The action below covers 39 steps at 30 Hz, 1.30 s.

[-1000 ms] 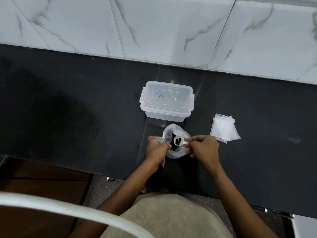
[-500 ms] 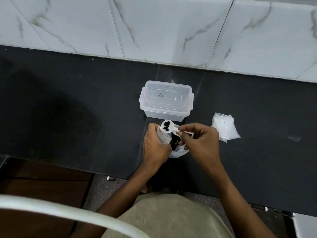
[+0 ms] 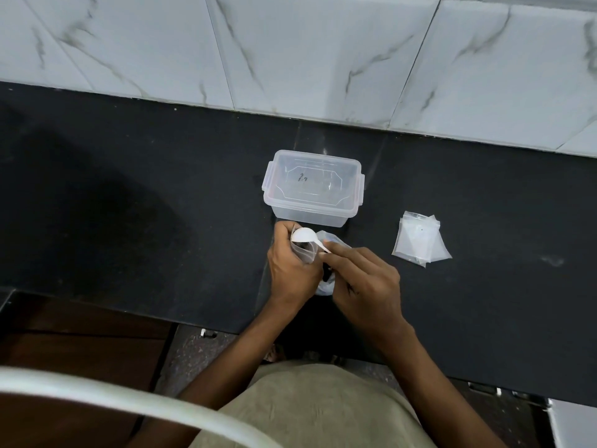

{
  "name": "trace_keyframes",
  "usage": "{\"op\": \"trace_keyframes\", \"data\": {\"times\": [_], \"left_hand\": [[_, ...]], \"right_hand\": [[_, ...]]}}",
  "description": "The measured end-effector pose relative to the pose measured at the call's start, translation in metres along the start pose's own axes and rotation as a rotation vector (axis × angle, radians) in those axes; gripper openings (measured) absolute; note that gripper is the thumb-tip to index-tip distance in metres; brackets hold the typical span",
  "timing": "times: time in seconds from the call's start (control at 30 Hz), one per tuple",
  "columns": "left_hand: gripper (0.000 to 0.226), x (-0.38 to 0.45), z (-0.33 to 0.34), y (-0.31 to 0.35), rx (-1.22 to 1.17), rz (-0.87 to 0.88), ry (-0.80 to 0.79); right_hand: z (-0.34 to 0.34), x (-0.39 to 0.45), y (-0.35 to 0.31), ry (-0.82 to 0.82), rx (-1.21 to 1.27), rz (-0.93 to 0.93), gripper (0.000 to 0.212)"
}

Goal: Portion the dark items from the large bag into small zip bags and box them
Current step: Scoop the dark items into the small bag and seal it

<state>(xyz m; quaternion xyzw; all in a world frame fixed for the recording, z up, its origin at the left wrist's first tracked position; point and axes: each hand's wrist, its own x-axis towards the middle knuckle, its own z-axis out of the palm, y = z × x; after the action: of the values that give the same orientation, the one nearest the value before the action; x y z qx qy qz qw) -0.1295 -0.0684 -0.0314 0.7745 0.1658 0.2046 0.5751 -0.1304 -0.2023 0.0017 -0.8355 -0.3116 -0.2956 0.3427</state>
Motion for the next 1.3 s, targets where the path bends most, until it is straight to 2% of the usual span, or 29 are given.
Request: {"op": "trace_keyframes", "data": {"times": [0.1, 0.17, 0.23, 0.33, 0.4, 0.47, 0.63, 0.8, 1.0, 1.17, 1.23, 1.3], "left_hand": [[0.038, 0.000, 0.001, 0.002, -0.001, 0.015, 0.002], [0.040, 0.000, 0.001, 0.001, 0.008, 0.021, -0.010], [0.042, 0.000, 0.001, 0.000, 0.025, 0.019, -0.016], [0.041, 0.000, -0.001, -0.001, 0.053, 0.023, -0.005], [0.042, -0.001, -0.003, -0.003, 0.076, 0.012, -0.006], [0.043, -0.003, -0.006, -0.005, 0.097, 0.001, 0.010], [0.048, -0.008, -0.010, -0.009, 0.123, 0.022, 0.056], [0.054, -0.012, -0.008, -0.011, 0.147, 0.013, 0.045], [0.065, -0.019, -0.007, -0.008, 0.132, -0.053, 0.012], [0.080, -0.025, 0.000, 0.001, -0.015, -0.167, -0.076], [0.077, -0.026, 0.002, 0.004, -0.105, -0.206, -0.098], [0.072, -0.027, 0.005, 0.009, -0.186, -0.233, -0.120]], "right_hand": [[0.000, -0.002, 0.003, -0.002, 0.010, -0.013, 0.032], [0.000, -0.003, 0.003, 0.009, 0.052, 0.049, 0.025], [-0.001, -0.003, 0.002, 0.067, 0.157, 0.206, 0.019], [-0.004, 0.003, -0.002, 0.129, 0.410, 0.614, 0.022], [-0.006, 0.006, 0.005, 0.109, 0.485, 0.833, 0.022], [-0.007, 0.005, 0.017, 0.015, 0.428, 0.913, 0.021], [-0.001, -0.011, 0.032, -0.286, 0.108, 0.814, 0.021], [0.015, -0.021, 0.031, -0.444, -0.104, 0.699, 0.021], [0.014, -0.026, 0.033, -0.439, -0.266, 0.524, 0.012], [0.008, -0.023, 0.039, -0.302, -0.152, 0.469, 0.028], [0.004, -0.017, 0.037, -0.266, 0.029, 0.463, 0.030], [0.000, -0.010, 0.031, -0.340, 0.306, 0.498, 0.034]]}}
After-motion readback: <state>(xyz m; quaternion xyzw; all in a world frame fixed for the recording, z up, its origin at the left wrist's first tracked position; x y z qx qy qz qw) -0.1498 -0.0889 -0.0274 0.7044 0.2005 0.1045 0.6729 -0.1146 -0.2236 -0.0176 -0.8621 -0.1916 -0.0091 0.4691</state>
